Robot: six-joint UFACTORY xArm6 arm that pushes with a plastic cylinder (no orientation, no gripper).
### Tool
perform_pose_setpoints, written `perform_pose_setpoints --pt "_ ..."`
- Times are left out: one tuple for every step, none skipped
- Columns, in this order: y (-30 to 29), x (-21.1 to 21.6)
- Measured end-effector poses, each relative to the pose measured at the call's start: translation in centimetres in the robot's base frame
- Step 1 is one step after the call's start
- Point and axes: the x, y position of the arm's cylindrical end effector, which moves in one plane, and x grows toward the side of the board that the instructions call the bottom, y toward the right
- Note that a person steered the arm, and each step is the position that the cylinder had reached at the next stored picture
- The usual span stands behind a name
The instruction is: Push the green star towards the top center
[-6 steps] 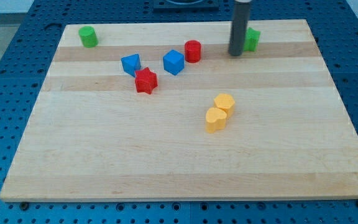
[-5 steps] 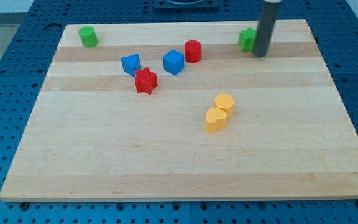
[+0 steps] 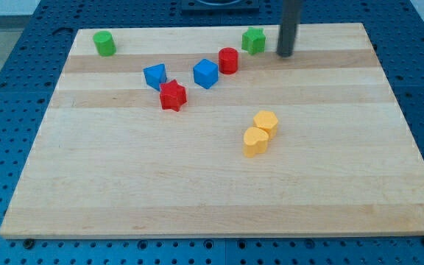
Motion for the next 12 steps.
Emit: perform_pose_setpoints --pt "2.7 -0.8" --pt "0.7 -2.9" --pt "-2.4 -3.7" --pt "-6.4 -3.7" --pt "-10.3 -3.7" --pt "-13.7 -3.7" --pt "-12.6 -3.7" --pt "-8.7 -3.3" --pt "-7.7 -1.6" --pt "-9.7 -0.3" --pt "-13.4 -0.3" --pt "-16.0 0.4"
